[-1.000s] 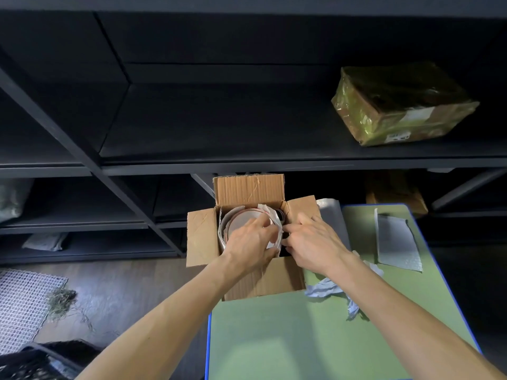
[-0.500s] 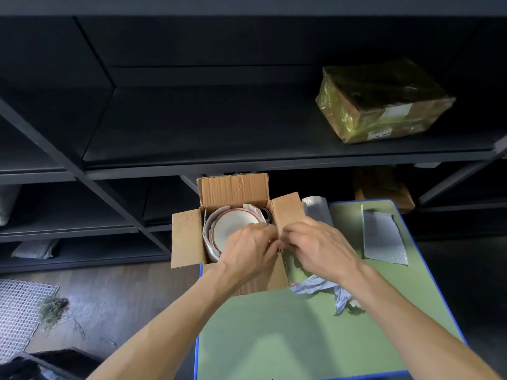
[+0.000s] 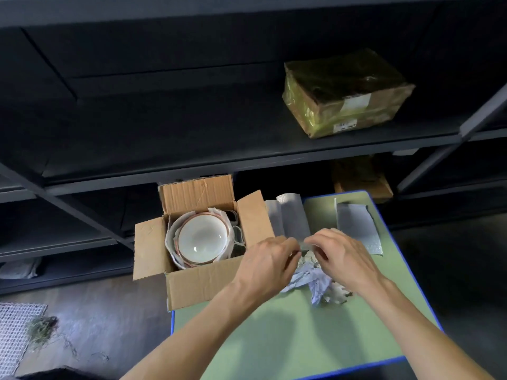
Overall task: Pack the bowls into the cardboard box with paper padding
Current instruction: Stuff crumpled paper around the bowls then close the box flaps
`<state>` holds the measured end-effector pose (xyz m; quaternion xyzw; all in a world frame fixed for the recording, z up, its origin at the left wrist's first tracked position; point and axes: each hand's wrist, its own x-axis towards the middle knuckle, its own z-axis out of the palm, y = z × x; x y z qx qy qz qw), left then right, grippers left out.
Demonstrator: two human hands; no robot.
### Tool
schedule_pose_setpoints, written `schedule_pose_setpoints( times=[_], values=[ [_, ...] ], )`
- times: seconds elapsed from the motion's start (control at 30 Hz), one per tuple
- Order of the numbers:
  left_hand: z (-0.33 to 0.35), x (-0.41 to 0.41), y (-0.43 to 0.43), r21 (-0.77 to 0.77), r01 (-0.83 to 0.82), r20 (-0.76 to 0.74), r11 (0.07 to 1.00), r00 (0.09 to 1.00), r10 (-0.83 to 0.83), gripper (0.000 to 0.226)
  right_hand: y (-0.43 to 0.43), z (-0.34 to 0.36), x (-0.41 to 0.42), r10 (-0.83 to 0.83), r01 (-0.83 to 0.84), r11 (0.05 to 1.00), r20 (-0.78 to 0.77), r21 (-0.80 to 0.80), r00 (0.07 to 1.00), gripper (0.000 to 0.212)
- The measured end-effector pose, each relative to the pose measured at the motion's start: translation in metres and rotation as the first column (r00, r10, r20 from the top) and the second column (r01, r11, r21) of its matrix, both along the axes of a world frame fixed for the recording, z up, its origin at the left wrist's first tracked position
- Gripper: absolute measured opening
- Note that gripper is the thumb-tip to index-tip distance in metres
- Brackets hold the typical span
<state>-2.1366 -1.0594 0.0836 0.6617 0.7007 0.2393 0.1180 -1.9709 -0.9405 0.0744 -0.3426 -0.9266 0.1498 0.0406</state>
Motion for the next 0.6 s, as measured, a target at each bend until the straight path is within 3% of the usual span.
schedule_pose_setpoints(
  times=[0.17, 0.27, 0.37, 0.5, 0.6],
  values=[
    [-0.017, 0.035, 0.047, -0.096, 0.083, -0.039, 0.992, 0.995, -0.087, 0.015, 0.036, -0.021, 0.044, -0.132, 0.142, 0.989, 0.2, -0.037, 0.971, 0.025],
    [-0.03, 0.05, 0.073, -0.202, 0.076, -0.083, 0.977, 0.992, -0.094, 0.024, 0.058, -0.038, 0.06, -0.175, 0.193, 0.98, 0.243, -0.051, 0.954, 0.032],
    [-0.044, 0.058, 0.087, -0.286, 0.055, -0.088, 0.957, 0.993, -0.084, 0.026, 0.081, -0.054, 0.06, -0.155, 0.191, 0.975, 0.268, -0.112, 0.951, 0.041],
    [-0.057, 0.062, 0.089, -0.337, 0.015, -0.077, 0.941, 0.996, -0.043, 0.027, 0.104, -0.074, 0.041, -0.109, 0.181, 0.966, 0.342, -0.186, 0.933, 0.035],
    [-0.063, 0.058, 0.087, -0.371, -0.006, -0.045, 0.928, 0.999, -0.011, 0.029, 0.11, -0.088, 0.031, -0.092, 0.162, 0.975, 0.386, -0.154, 0.918, 0.03]
  ],
)
